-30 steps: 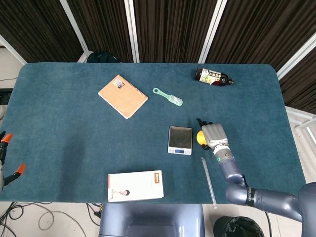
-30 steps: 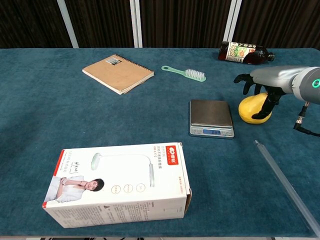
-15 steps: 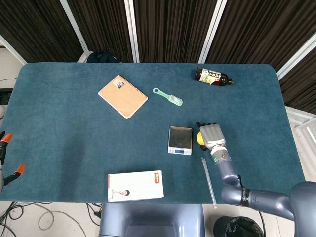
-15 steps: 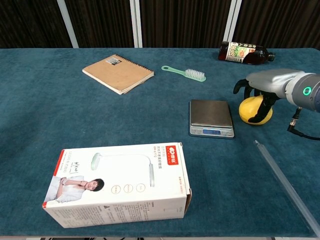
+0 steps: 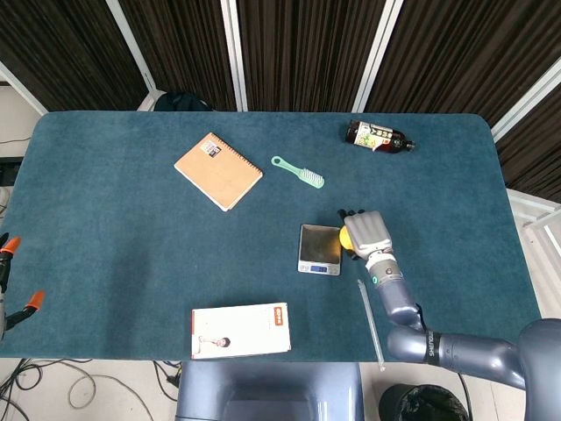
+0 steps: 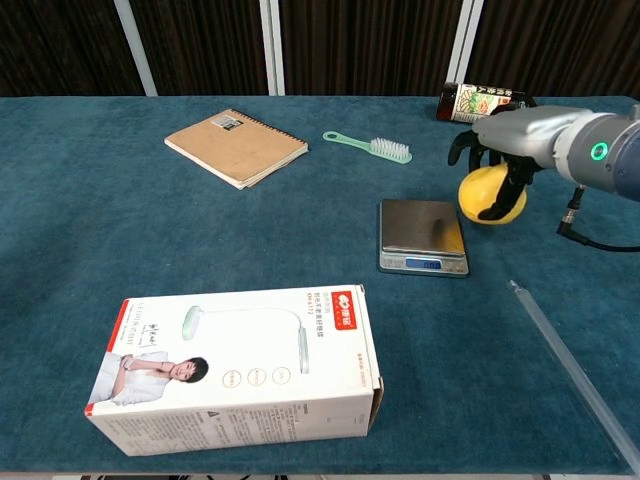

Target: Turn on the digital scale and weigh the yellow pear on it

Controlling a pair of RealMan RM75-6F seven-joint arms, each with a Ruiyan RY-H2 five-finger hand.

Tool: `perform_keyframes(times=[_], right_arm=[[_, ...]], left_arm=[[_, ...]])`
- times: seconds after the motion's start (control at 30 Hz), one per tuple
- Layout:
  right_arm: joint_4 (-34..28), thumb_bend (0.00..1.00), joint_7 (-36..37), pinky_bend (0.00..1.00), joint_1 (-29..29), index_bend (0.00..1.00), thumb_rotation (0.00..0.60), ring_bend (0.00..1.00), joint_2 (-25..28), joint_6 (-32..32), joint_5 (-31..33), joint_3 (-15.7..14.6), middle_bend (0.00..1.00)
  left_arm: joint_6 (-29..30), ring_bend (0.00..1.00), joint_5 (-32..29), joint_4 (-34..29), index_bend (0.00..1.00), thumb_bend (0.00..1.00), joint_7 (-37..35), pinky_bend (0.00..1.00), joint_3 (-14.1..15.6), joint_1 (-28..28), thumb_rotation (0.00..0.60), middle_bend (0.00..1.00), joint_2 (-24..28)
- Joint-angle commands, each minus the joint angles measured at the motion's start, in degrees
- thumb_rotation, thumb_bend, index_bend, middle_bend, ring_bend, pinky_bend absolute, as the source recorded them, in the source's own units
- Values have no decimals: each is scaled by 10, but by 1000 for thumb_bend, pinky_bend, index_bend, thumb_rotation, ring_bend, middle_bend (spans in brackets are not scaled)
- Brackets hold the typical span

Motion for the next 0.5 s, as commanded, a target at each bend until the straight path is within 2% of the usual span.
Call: perform_keyframes(times=[0.03, 0.27, 0.5], right_arm=[[-19, 339, -16, 609, 16, 213, 600, 464, 6, -4, 16, 14, 417], [-28, 338, -52, 694, 53, 213, 600, 464, -11, -5, 59, 35, 417], [-17, 338, -88, 757, 85, 213, 600, 463, -37, -3, 105, 41, 417]], left_arm=[[0, 0, -1, 0, 102, 188, -1, 53, 0, 0, 600, 50, 0], [-1, 0, -2, 0, 102, 187, -7, 53, -1, 0, 600, 50, 3], [-4, 0, -5, 0, 102, 188, -14, 53, -2, -1, 600, 50, 5]])
